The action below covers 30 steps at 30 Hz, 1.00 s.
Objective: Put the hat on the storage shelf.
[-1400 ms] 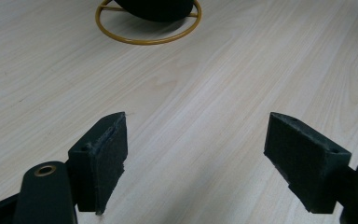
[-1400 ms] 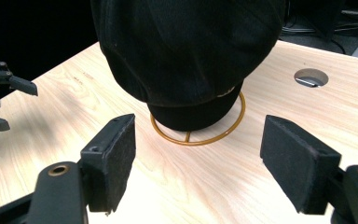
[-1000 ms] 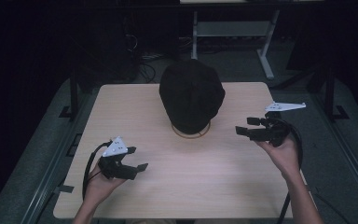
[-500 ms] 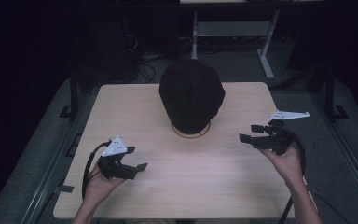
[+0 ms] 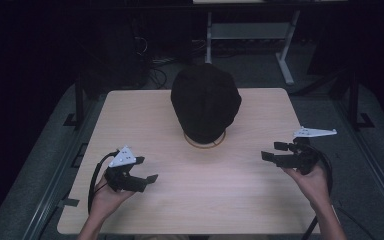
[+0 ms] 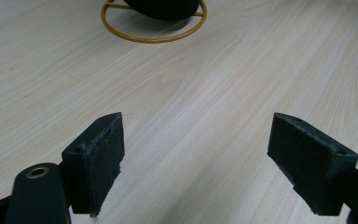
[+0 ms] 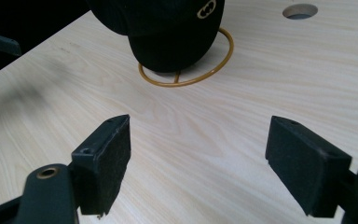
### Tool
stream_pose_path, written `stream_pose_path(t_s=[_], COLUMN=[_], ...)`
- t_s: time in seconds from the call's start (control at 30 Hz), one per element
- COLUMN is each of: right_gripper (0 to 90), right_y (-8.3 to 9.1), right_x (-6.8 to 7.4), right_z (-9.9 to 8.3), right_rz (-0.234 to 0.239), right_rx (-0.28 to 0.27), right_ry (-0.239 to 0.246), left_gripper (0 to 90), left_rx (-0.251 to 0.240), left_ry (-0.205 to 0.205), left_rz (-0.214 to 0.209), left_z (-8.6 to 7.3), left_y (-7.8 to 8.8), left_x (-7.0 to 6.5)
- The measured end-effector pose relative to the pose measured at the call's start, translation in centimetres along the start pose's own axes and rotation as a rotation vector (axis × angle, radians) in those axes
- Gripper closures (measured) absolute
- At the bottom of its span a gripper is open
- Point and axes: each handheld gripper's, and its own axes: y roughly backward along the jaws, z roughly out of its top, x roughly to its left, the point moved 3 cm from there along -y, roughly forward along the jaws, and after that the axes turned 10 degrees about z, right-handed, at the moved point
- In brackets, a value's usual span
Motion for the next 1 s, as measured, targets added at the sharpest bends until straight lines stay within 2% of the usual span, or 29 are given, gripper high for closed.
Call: stream_pose_path(t_s=[0.27, 0.43, 0.63, 0.77, 1.0], right_gripper=[21.3, 21.3, 21.4, 21.2, 21.0], right_y=[0.7, 1.1, 1.4, 1.5, 1.7], right_x=[-0.3, -0.6, -0.7, -0.6, -0.4], right_z=[-1.8, -2.9, -3.9, -4.9, -6.4], right_rz=[-0.013, -0.018, -0.023, -0.023, -0.027], right_rx=[0.01, 0.002, -0.01, 0.002, 0.022], right_ry=[-0.015, -0.026, -0.021, -0.015, -0.035], left_gripper=[17.8, 17.8, 17.8, 17.8, 17.8], left_rx=[0.003, 0.01, 0.005, 0.004, -0.002], left_ry=[0.001, -0.008, 0.003, 0.007, 0.008], left_rz=[0.001, 0.001, 0.0, 0.002, -0.001], left_z=[0.0, 0.0, 0.0, -0.1, -0.1], left_y=[0.0, 0.0, -0.1, 0.0, 0.0], left_x=[0.0, 0.0, 0.0, 0.0, 0.0])
